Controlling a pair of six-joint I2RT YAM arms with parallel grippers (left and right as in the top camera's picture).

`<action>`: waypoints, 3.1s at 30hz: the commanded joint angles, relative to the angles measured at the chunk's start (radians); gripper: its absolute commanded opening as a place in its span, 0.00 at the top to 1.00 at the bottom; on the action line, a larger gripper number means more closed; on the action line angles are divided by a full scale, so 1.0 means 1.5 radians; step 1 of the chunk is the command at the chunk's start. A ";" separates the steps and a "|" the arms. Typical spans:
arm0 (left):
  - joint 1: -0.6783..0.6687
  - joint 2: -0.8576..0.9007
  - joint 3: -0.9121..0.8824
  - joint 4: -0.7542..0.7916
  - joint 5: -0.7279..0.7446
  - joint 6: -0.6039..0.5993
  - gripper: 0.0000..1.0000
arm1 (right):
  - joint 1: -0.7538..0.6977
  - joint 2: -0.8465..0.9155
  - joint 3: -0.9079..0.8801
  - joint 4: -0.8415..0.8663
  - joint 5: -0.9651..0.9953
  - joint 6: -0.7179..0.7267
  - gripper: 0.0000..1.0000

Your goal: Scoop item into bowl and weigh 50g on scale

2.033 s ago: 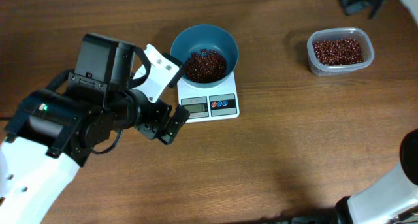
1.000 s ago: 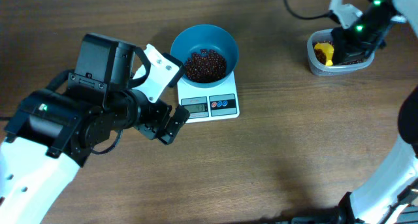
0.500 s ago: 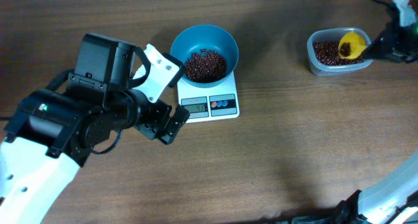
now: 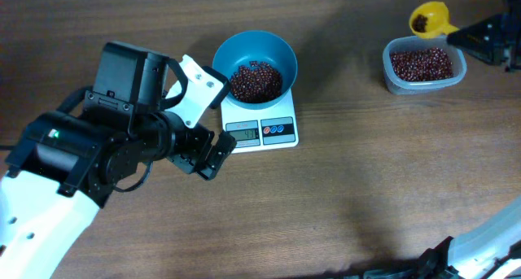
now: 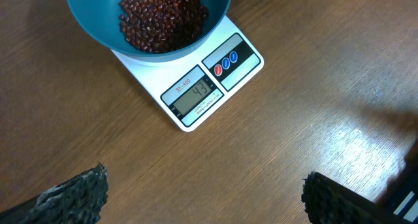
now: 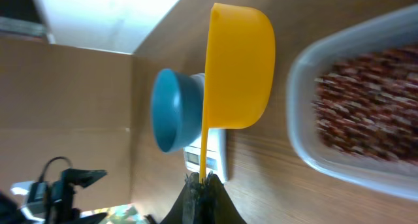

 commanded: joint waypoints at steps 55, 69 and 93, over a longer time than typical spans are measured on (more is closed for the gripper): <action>0.001 0.002 0.011 0.001 0.007 0.010 0.01 | 0.618 -0.067 0.158 0.110 0.549 -0.010 0.96; 0.001 0.002 0.011 0.001 0.007 0.010 0.01 | 0.641 -0.070 0.164 0.116 0.583 -0.010 0.96; 0.001 0.002 0.011 0.001 0.007 0.010 0.01 | 0.687 -0.083 0.173 0.126 0.651 -0.005 0.96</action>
